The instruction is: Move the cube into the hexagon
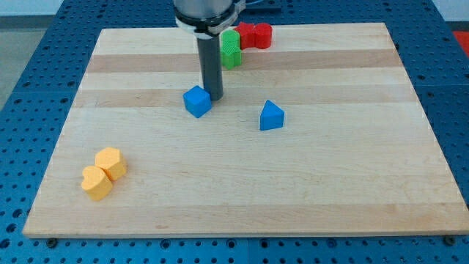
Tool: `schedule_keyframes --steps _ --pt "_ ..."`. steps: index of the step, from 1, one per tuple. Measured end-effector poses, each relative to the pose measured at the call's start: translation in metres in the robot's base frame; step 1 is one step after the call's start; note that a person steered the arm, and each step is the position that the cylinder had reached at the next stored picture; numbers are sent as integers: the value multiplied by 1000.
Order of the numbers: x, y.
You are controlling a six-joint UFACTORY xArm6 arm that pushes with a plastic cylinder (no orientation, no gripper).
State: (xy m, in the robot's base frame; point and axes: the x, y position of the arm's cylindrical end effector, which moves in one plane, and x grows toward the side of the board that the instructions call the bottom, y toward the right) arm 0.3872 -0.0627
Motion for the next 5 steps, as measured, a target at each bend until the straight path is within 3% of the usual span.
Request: schedule_keyframes --steps 2,5 --pt "50 -40" --pt "41 -89"
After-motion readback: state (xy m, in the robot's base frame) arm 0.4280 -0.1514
